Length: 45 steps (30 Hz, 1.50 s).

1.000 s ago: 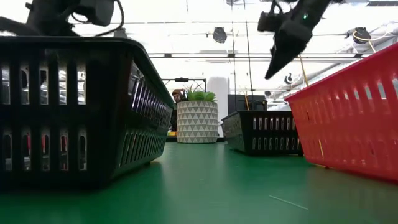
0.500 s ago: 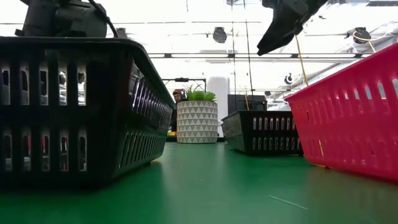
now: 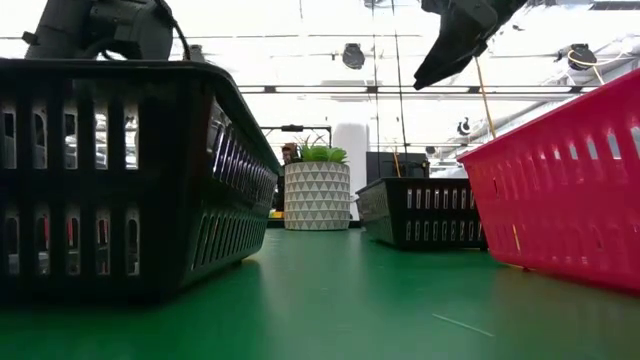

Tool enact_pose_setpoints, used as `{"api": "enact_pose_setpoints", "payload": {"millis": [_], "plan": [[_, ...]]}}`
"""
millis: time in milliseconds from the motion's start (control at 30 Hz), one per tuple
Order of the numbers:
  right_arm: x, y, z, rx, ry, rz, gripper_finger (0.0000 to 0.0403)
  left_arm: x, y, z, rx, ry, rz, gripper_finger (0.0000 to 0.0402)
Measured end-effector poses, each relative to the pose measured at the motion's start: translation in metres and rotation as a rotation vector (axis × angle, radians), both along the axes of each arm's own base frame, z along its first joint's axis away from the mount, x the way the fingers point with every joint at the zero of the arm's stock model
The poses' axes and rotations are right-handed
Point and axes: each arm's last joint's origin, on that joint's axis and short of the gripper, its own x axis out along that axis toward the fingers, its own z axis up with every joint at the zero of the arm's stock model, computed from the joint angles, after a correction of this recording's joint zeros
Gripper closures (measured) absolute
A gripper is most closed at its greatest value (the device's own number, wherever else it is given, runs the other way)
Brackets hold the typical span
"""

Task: Stack baskets by color
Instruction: Stack the top left red bin on the right red bin

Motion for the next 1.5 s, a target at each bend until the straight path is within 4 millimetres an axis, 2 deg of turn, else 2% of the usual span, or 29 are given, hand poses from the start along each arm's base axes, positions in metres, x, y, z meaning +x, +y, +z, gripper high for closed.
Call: {"api": "enact_pose_setpoints", "payload": {"millis": [133,233,367,467,633,833,933,1200,1333,1500], "plan": [[0.000,0.000,0.000,0.000,0.001,0.000,0.0094,0.005,-0.002,0.012,-0.002,-0.041,0.001,0.0284],[-0.001,0.000,-0.001,0.005,0.017,-0.002,0.0094,0.007,-0.009,0.013,0.001,-0.074,0.004,0.0284],[-0.002,0.000,-0.003,0.009,0.034,-0.005,0.0094,0.001,-0.024,0.003,0.016,-0.046,-0.035,0.0284],[-0.002,0.000,-0.003,0.009,0.035,-0.005,0.0094,0.002,-0.029,-0.007,0.031,-0.091,-0.037,0.0284],[-0.001,0.000,-0.002,0.007,0.020,-0.005,0.0094,0.002,-0.029,-0.022,0.044,-0.131,-0.010,0.0284],[0.000,0.000,0.000,-0.004,-0.001,0.002,0.0094,-0.012,-0.019,-0.042,0.093,-0.049,0.051,0.0284],[0.001,0.000,0.002,-0.018,-0.017,0.012,0.0094,-0.013,-0.018,-0.041,0.094,-0.044,0.062,0.0284],[0.002,0.000,0.003,-0.021,-0.030,0.013,0.0094,0.000,-0.025,-0.020,0.092,-0.114,-0.023,0.0280],[0.002,0.000,0.003,-0.021,-0.028,0.013,0.0094,-0.001,-0.027,-0.016,0.093,-0.103,-0.041,0.0240],[0.002,0.000,0.002,-0.020,-0.023,0.013,0.0094,-0.002,-0.027,-0.015,0.112,-0.096,-0.033,0.0150]]}}
